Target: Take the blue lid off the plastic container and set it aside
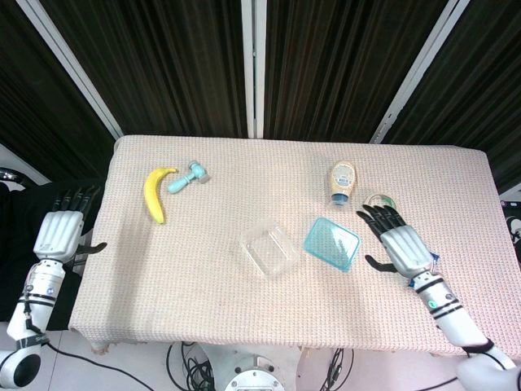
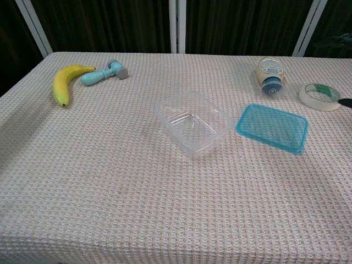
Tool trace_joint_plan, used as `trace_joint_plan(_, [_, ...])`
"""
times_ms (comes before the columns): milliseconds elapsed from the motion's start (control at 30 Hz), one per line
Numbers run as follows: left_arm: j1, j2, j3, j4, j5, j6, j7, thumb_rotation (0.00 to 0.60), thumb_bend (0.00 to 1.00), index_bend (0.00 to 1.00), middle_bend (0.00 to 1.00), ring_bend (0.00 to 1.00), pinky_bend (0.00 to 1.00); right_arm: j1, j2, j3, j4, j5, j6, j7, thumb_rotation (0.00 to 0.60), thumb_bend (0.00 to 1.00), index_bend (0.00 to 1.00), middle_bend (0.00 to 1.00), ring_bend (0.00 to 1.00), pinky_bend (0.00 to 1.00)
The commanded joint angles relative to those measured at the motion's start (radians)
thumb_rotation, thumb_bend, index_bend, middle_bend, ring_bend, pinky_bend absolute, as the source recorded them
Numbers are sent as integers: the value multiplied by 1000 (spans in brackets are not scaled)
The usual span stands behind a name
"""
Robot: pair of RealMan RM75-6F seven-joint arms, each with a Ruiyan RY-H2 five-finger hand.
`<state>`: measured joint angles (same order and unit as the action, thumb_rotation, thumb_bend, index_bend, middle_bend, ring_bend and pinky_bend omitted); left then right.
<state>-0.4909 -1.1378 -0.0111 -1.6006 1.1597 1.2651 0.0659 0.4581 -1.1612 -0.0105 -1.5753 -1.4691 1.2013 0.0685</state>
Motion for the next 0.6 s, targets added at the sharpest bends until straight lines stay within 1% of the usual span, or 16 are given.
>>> trace_joint_plan(33, [42,17,10,20,21,21,-24,600,0,39,63,0,19,-107,82,-6,-50,6,129,82,600,214,0,101,0,0])
trace_joint_plan(167, [105,15,12,40,55,108,-20,600,0,69,79,0,15,-190,61,30,-15,21,288,48,600,214,32,216,9,36])
trace_joint_plan(233, [137,14,25,49,88,141,-27,600,0,73,83,0,10,-229,49,36,-3,22,348,25,600,213,54,233,14,44])
trace_joint_plan(300, [164,16,32,39,96,163,-28,600,0,73,84,0,9,-258,48,32,-7,18,380,16,600,212,56,224,13,25])
trace_joint_plan(367, [195,16,36,25,111,196,-31,600,0,73,84,0,9,-287,52,18,-17,11,398,2,600,213,55,190,5,4])
trace_joint_plan(467, [243,15,41,4,130,250,-32,600,0,73,84,0,9,-322,61,-10,-32,-2,402,-6,600,215,35,149,0,0])
trace_joint_plan(600, [304,-1,52,-17,158,312,-43,600,0,73,84,0,10,-363,72,-49,-42,-17,390,36,600,231,4,108,0,0])
